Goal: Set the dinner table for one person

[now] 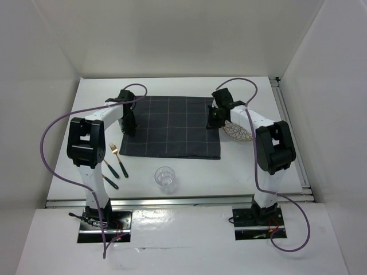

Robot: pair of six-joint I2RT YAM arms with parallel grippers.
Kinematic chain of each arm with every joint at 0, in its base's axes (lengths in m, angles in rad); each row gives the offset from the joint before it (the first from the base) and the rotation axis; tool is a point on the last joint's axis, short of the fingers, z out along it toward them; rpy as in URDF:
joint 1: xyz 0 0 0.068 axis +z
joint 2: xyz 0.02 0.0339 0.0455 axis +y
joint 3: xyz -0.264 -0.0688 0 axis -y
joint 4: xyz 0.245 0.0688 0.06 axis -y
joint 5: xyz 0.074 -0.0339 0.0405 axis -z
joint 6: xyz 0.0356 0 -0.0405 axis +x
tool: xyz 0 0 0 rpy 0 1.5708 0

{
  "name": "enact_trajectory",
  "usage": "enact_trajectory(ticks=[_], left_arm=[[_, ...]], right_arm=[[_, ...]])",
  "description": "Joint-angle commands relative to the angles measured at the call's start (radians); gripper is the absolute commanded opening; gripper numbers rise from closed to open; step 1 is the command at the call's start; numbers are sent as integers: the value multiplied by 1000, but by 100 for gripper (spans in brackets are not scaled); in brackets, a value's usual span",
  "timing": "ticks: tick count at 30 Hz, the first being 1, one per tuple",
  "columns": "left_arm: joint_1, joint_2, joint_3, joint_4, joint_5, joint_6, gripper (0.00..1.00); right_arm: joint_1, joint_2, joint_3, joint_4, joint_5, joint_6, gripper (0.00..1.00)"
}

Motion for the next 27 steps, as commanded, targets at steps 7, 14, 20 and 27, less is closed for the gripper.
enact_trajectory(ticks=[7,14,20,27], left_arm=[[5,-115,-21,55,-33,-15,0],[5,-85,-68,77,7,-15,0],[-4,-95,-171,101,27,-35,0],[-33,-122,-245,92,66,-35,0]], right_arm=[[94,-11,-8,95,-57,114,0],[103,22,-34,95,-48,148,0],[103,-8,-134,95,-25,157,0],[123,-53,-241,104,-43,186,0]])
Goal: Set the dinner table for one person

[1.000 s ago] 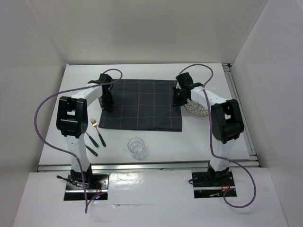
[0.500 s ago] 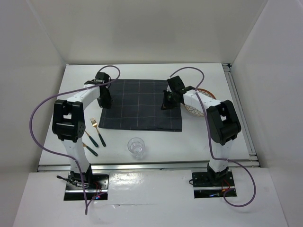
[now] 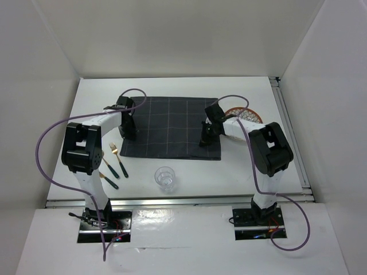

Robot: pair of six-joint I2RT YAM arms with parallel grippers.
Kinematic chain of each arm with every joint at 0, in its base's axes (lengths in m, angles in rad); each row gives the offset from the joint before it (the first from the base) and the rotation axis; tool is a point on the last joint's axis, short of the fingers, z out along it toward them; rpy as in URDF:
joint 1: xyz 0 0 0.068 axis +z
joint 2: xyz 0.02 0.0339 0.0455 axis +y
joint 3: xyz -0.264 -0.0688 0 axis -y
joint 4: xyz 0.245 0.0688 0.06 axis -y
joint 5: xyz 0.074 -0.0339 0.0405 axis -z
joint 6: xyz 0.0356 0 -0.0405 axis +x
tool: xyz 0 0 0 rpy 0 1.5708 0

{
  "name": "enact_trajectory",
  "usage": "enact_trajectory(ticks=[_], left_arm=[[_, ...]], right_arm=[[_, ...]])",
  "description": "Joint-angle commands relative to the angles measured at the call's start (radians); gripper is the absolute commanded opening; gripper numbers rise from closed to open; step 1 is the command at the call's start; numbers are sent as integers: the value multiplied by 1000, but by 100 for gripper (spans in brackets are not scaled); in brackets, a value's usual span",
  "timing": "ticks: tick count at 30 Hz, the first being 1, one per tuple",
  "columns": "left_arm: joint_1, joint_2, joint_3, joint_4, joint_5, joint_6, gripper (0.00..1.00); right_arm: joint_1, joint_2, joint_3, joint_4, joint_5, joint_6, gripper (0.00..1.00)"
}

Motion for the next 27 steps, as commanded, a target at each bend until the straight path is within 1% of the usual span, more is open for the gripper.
enact_trajectory(ticks=[1,4,7,13,16,19,21,27], left_arm=[[-27,-26,-60,-42,38,-7,0],[-27,-40,-84,-60,26,-7,0],[-27,-85,-108,-74,15,-17,0],[-62,-167,-154,-99,-26,-27,0],[-62,-191,-180,-88,7,-18,0],[-71,-205,-180,-79,7,-18,0],[-71,-205,-147,-90,-2,-18,0],[-102,-168,-111,-100,-2,-9,0]], right_arm=[[19,-61,-55,9,20,25,0],[19,-100,-104,9,29,25,0],[19,-124,-132,-2,40,25,0],[37,-178,-187,-2,61,47,0],[37,-204,-207,-2,61,48,0],[49,-215,-216,-22,61,57,0],[60,-224,-216,-31,83,67,0],[71,-269,-256,-42,103,80,0]])
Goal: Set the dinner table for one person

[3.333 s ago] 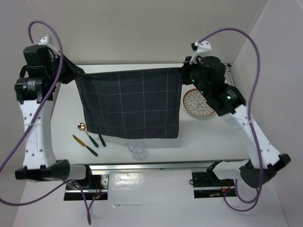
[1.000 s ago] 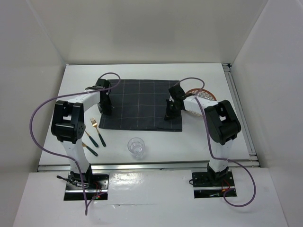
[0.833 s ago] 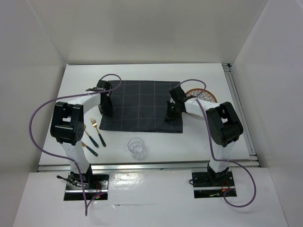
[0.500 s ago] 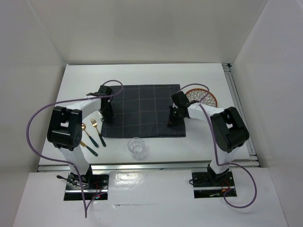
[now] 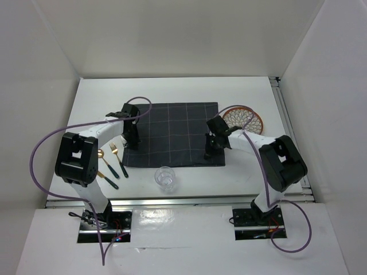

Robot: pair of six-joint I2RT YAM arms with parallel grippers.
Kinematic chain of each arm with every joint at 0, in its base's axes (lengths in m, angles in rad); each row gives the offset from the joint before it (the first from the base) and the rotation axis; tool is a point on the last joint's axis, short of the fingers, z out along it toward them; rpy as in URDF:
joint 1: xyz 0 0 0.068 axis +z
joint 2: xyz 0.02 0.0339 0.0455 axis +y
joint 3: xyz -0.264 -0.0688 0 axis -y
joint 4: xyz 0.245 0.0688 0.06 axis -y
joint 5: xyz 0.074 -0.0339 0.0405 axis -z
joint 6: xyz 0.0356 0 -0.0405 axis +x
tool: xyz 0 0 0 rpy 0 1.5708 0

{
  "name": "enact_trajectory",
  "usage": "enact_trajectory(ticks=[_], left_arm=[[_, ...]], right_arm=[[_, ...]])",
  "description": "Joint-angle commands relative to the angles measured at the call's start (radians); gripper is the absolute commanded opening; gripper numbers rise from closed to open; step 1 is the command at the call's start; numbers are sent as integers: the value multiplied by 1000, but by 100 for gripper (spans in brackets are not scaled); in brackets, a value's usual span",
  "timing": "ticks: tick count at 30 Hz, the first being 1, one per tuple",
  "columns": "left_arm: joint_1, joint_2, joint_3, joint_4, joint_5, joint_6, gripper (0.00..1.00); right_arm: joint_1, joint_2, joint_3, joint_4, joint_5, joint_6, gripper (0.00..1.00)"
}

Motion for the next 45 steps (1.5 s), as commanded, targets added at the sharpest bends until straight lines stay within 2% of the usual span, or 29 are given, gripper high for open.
enact_trajectory(ticks=[1,14,36,39,42,44,45], left_arm=[[-27,13,40,-17,2,-6,0],[-36,134,88,-26,-8,-15,0],[-110,174,126,-26,-12,-24,0],[-110,139,126,-46,-23,-24,0],[-110,107,158,-74,-44,-33,0],[-110,71,186,-106,-44,-33,0],[-110,60,195,-116,-55,-33,0]], right_arm=[[7,-56,-20,-26,31,29,0],[17,-66,-108,-90,151,129,0],[17,-162,-215,-147,160,216,0],[17,-198,-178,-175,160,216,0],[17,-221,-70,-230,186,181,0],[17,-221,29,-262,203,161,5],[17,-221,59,-287,215,161,13]])
